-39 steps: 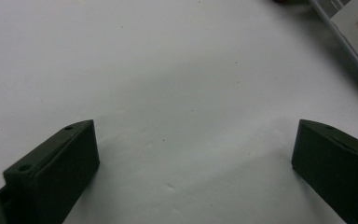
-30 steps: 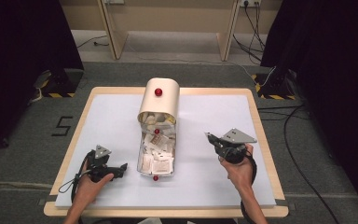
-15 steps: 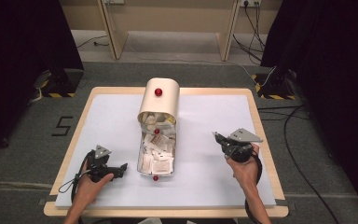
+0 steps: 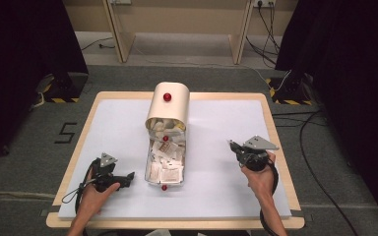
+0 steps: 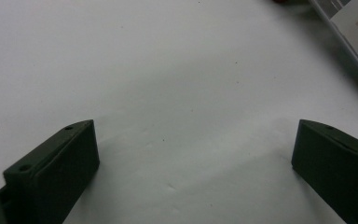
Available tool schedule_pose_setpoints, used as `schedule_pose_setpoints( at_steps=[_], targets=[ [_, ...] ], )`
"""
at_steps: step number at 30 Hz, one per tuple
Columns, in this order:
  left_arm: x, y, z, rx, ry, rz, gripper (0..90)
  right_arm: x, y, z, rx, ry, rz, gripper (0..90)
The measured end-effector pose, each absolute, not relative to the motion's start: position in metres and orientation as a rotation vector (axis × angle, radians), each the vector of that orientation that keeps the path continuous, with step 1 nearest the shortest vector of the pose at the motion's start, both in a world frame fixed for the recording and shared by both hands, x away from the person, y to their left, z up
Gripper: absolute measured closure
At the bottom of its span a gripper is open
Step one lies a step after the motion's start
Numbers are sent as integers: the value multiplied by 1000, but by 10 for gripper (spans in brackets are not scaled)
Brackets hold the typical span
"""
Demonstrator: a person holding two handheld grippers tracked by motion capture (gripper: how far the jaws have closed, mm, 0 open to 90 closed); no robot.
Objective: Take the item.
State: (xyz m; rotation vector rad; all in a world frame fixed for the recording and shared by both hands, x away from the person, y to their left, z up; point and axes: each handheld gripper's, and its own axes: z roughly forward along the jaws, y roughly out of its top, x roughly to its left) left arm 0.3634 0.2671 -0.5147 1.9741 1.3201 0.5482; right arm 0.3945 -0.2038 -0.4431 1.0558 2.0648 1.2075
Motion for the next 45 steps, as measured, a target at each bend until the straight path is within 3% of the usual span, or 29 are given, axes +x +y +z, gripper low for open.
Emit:
schedule_pose_setpoints(
  at_steps=[45],
  targets=[
    [363, 267, -515, 1975, 1320, 548, 1, 407, -205, -478, 1124, 2138, 1101, 892]
  ],
)
